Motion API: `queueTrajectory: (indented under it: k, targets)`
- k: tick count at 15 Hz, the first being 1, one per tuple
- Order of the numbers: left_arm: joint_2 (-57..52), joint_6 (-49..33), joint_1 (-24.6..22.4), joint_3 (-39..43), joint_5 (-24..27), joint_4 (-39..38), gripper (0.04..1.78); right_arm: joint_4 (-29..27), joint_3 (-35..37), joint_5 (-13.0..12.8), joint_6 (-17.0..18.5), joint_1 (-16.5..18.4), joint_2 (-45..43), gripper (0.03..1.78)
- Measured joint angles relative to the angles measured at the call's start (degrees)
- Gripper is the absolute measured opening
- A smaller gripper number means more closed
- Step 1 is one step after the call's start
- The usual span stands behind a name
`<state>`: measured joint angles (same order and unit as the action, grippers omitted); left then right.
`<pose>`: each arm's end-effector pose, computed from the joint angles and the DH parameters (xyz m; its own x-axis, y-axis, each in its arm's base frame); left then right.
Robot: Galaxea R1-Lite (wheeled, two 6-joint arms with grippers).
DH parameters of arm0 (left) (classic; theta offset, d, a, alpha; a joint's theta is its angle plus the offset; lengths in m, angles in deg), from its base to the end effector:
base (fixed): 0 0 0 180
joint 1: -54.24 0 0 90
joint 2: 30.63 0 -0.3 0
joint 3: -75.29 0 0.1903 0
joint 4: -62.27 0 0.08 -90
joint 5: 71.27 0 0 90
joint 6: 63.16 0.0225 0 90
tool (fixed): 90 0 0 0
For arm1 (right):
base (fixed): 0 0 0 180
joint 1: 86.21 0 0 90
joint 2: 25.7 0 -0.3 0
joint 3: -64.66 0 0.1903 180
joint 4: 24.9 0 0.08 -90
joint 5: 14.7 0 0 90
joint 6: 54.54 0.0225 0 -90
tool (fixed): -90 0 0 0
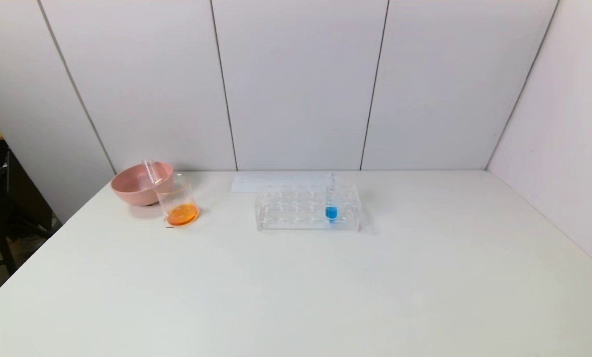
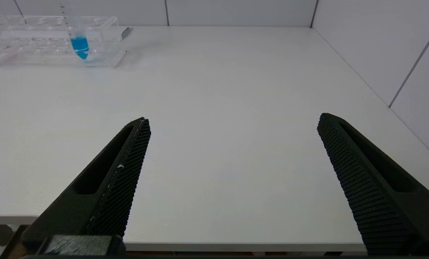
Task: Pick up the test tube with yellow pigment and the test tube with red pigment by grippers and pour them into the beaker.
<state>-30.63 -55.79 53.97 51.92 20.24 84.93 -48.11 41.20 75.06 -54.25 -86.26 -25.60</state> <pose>-0.0228 -0.0007 0.0768 0.9997 -0.0216 0.0124 0.0199 0.9915 0.1286 -0.0228 -0.0001 0.0762 1.0000 -0.0033 0.0026 0.0033 1.0000 0.0051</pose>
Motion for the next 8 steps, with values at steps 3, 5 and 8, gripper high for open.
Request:
queueTrajectory:
  k: [3, 5, 8]
  targets:
    - [0.0, 0.0, 0.0, 0.0, 0.0, 0.0, 1.76, 0.0, 0.0, 0.0, 0.0, 0.0, 0.0, 1.70]
    - [0.0, 0.0, 0.0, 0.0, 0.0, 0.0, 1.76, 0.0, 0.0, 0.0, 0.0, 0.0, 0.0, 1.70]
    - [0.0, 0.0, 0.0, 0.0, 0.0, 0.0, 1.76, 0.0, 0.0, 0.0, -0.2, 0.0, 0.0, 1.70]
